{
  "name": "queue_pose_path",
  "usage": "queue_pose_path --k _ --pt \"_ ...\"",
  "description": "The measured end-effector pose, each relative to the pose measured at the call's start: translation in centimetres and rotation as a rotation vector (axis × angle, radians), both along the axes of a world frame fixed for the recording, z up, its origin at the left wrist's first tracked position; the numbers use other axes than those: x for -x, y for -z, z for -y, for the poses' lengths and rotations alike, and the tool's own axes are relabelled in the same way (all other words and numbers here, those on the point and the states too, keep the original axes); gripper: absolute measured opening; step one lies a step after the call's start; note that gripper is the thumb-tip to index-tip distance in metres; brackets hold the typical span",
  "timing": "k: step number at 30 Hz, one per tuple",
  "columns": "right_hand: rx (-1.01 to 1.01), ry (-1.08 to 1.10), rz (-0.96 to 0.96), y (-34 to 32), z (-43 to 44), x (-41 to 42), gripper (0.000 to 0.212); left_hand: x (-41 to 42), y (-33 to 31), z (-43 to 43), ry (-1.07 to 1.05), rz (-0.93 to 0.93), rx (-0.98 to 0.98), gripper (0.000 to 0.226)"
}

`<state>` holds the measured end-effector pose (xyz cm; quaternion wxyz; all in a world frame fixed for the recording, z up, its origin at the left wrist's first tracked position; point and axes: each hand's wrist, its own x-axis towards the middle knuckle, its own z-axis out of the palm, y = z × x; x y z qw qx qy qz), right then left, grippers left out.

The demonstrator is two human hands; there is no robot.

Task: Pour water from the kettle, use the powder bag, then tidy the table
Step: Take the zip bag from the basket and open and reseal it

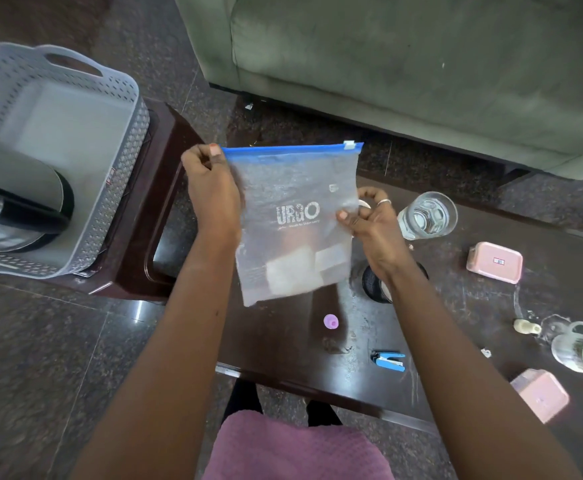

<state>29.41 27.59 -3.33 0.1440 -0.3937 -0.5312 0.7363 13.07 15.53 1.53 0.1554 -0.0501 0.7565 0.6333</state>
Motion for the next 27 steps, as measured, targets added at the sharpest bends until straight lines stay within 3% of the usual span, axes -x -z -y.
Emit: queue_pose_path --k 1,3,5,8,12,16,20,27 --pt "-0.007 0.052 0.004 0.1 0.2 0.1 0.038 0.4 0.6 0.4 0.068 0.099 0.036 0.017" --pt "-0.007 0.131 -0.015 0.2 0.2 0.3 0.04 0.8 1.6 1.5 0.256 0.342 0.119 0.049" --pt "-0.01 0.186 -0.026 0.1 0.0 0.6 0.039 0.5 2.5 2.5 0.42 0.46 0.175 0.065" --pt "-0.071 0.197 0.041 -0.3 -0.8 0.9 0.031 -0.4 3.4 3.2 0.505 0.359 0.109 0.069" --pt "-0.148 0.062 0.085 -0.5 -1.1 1.1 0.033 -0.4 4.0 3.2 0.467 0.062 0.105 0.047" --pt "-0.212 0.009 0.093 -0.9 -1.2 1.8 0.04 0.4 3.5 3.4 0.48 0.001 0.046 0.042" --pt "-0.263 -0.023 0.103 -1.3 -1.4 2.9 0.034 1.5 2.8 3.7 0.3 0.047 -0.132 0.016" --pt "-0.385 -0.108 0.165 -1.7 -1.8 4.7 0.035 4.1 3.4 4.3 0.385 -0.107 -0.058 0.038"
